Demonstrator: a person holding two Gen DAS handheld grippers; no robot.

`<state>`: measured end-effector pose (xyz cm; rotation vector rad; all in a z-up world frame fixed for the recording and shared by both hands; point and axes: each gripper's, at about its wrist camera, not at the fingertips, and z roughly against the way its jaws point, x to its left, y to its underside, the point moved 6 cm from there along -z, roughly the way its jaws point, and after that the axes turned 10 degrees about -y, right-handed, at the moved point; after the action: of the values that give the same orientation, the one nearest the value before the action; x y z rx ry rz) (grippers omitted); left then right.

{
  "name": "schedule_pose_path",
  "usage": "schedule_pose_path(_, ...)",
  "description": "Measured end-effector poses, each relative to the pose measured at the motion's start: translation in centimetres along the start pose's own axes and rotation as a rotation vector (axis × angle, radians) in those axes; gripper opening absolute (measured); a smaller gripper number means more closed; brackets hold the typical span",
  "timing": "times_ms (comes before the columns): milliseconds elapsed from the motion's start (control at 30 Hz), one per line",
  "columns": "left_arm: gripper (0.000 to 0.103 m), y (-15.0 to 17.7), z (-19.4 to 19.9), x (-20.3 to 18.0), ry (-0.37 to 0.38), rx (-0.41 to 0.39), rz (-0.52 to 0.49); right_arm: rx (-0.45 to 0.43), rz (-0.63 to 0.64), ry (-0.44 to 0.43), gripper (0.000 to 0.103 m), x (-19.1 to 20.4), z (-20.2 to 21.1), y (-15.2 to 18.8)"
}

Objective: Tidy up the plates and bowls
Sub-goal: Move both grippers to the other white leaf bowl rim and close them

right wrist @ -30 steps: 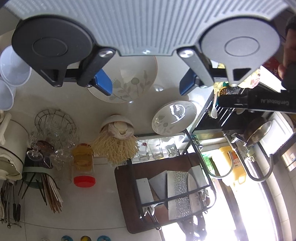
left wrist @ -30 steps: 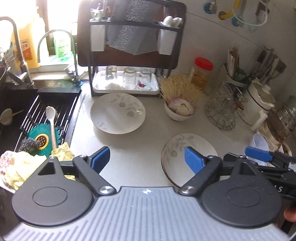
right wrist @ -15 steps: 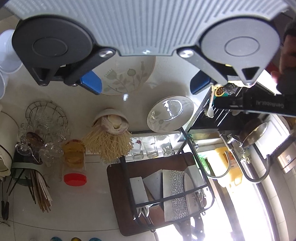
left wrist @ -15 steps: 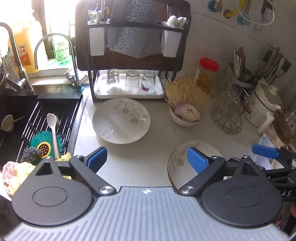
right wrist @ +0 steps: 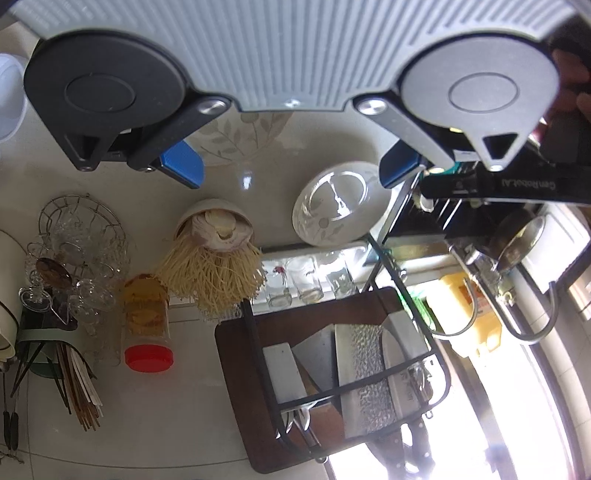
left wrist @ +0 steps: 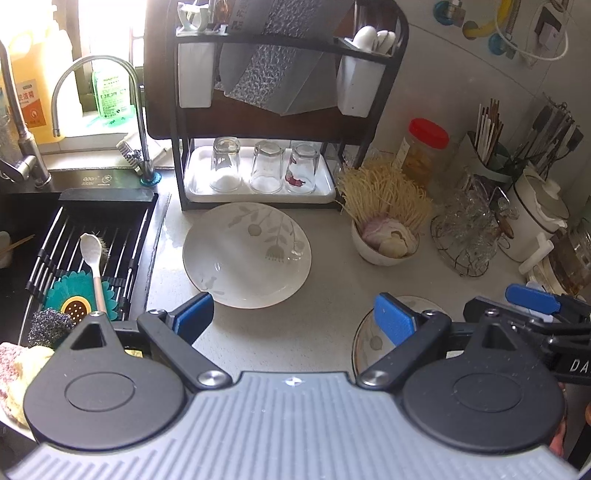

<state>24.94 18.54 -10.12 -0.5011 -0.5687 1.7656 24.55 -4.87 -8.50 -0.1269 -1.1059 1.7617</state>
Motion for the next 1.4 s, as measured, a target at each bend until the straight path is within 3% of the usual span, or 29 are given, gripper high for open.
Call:
schedule_pose_path(467,0.096,-2.4,-5.9,2.5,0.039,0.045,-0.01,0.055,-0.027,0.015,0.103,0.1,-5.1,-1.0)
schedule_pose_path(933,0.096,-3.9,-12.0,6.3,-0.007,0.123,0.008,0.137,-0.091,0.001,0.102,-0.5,-11.6,-0.9)
schedule_pose_path(1133,0.096,-4.1,-15.5,7.7,0.02,0.178,0.029,0.19,-0.081,0.016,0.096,-0.5,-15.4,-1.1)
schedule_pose_path(1300,0.096,-4.2,-19.2,8.6,0.033,0.213,0.059,0.243,-0.081,0.029,0.082,-0.5,-18.8,-0.7)
schedule_pose_path(1400,0.095,-4.1,-21.0,9.0,0.047,0.234,0.076,0.256,-0.088,0.059,0.079,-0.9,-20.4,-0.3)
